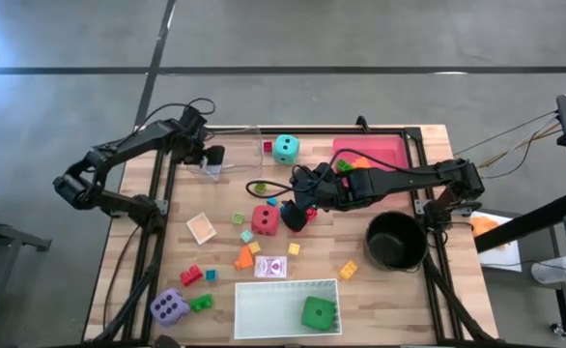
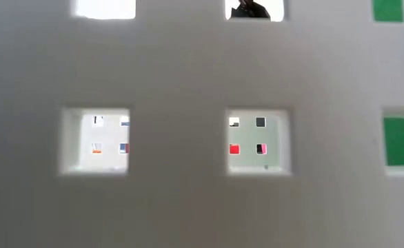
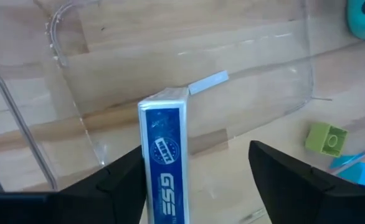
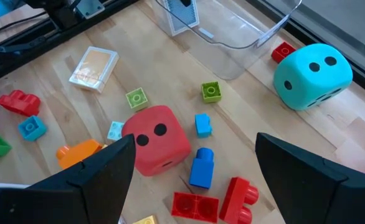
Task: Pick & Place Toys
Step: Put the blue deck of cards into the transparent bin
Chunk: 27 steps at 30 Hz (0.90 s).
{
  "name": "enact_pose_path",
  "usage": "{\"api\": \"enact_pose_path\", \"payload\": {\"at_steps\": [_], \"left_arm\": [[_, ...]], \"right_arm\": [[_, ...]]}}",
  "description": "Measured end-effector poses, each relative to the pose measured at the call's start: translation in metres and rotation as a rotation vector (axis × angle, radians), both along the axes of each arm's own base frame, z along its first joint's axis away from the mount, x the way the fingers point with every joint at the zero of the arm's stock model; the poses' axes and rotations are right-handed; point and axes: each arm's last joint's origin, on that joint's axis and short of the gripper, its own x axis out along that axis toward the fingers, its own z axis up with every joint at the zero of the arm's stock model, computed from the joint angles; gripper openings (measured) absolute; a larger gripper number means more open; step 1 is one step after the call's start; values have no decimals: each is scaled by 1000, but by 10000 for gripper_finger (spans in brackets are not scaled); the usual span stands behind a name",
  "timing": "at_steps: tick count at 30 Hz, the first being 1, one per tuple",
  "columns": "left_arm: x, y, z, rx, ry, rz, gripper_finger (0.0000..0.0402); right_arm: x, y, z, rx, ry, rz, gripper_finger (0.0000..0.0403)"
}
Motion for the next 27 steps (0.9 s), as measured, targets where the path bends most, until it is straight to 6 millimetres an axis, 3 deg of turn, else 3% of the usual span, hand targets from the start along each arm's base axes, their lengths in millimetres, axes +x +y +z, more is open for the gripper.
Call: {"api": "enact_pose_path", "payload": {"at_steps": [27], "left_arm": [[-2, 7, 13, 131, 141, -9, 274]], "right_arm": [[0, 0, 0, 5, -3, -6, 323]]}}
